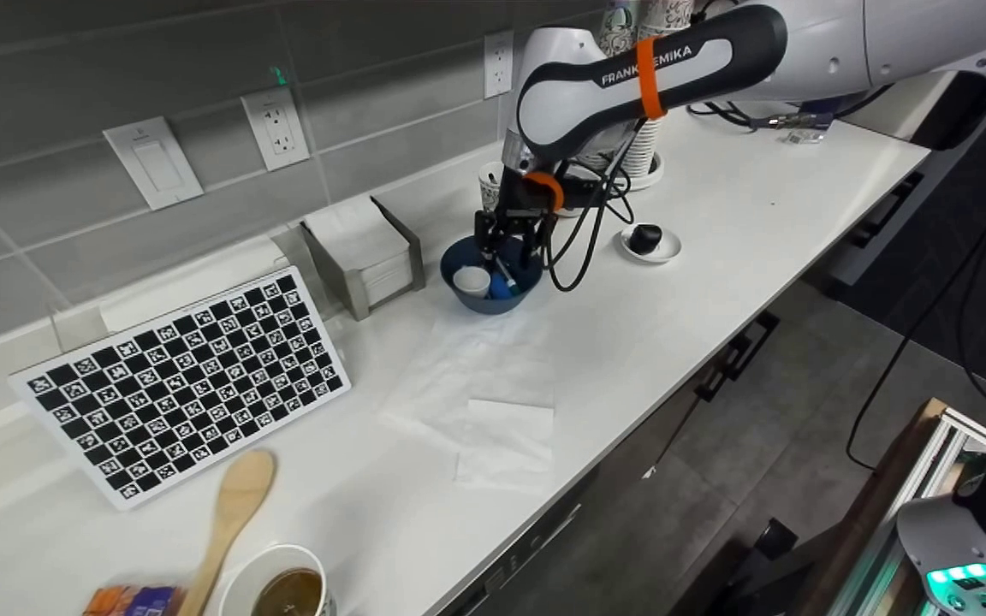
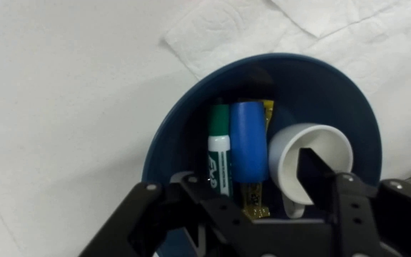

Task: Remove the marker and clip from the bowl

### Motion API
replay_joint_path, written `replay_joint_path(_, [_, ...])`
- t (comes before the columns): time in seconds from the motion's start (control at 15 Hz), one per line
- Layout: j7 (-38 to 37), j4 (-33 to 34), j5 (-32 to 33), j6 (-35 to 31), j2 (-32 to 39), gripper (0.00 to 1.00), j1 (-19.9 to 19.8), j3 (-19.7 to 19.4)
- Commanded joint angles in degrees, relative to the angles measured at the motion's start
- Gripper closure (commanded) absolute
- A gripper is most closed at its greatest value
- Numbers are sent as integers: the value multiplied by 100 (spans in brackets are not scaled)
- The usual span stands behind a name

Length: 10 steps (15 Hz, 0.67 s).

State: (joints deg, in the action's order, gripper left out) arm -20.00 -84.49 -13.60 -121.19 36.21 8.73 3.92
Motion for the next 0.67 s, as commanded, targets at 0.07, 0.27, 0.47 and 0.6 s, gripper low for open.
replay_joint_path(0.07, [-452, -24, -173, -391, -9, 52, 39, -27])
replay_joint_path(0.27, [-728, 124, -27, -700, 141, 46, 143, -103])
replay_joint_path(0.47, [-934, 237, 165, -786, 262, 48, 237, -237])
replay_joint_path(0.6, [-1053, 267, 251, -786, 314, 46, 265, -330])
